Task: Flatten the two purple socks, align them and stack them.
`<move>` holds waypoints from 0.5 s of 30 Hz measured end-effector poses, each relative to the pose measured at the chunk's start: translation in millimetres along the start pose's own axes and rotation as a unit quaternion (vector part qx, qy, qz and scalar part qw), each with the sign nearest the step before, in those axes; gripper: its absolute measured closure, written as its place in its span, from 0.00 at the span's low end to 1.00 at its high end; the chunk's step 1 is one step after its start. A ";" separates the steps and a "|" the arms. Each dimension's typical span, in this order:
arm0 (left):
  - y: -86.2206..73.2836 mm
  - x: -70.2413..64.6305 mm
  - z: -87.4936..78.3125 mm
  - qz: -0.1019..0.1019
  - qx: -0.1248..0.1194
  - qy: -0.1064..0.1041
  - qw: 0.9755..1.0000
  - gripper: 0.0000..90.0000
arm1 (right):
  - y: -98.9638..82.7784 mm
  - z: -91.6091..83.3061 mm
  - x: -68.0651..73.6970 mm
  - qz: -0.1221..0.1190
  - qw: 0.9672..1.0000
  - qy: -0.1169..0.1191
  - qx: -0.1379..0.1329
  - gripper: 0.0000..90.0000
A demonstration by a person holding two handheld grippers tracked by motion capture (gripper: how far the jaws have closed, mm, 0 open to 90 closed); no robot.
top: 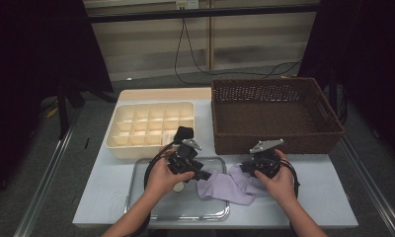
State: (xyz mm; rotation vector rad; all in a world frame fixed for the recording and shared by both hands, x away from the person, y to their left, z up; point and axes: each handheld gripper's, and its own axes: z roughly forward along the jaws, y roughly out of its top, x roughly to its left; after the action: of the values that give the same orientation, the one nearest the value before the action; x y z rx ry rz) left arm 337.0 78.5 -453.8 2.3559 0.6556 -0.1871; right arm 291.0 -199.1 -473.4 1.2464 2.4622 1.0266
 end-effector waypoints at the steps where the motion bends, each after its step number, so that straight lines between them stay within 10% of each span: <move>1: 1.1 1.9 -1.2 0.021 0.014 0.003 1.000 0.50 | 2.1 -4.3 2.6 -0.006 1.000 0.010 -0.012 0.93; 15: 3.8 -3.5 1.8 0.011 -0.008 -0.020 1.000 0.48 | 25.7 -17.9 37.0 -0.093 0.992 0.073 -0.042 0.89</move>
State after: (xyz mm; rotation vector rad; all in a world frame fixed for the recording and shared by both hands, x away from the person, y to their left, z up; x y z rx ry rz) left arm 336.0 73.5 -451.9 2.3366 0.6091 -0.2180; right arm 275.9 -169.1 -438.5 0.9273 2.5540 1.1939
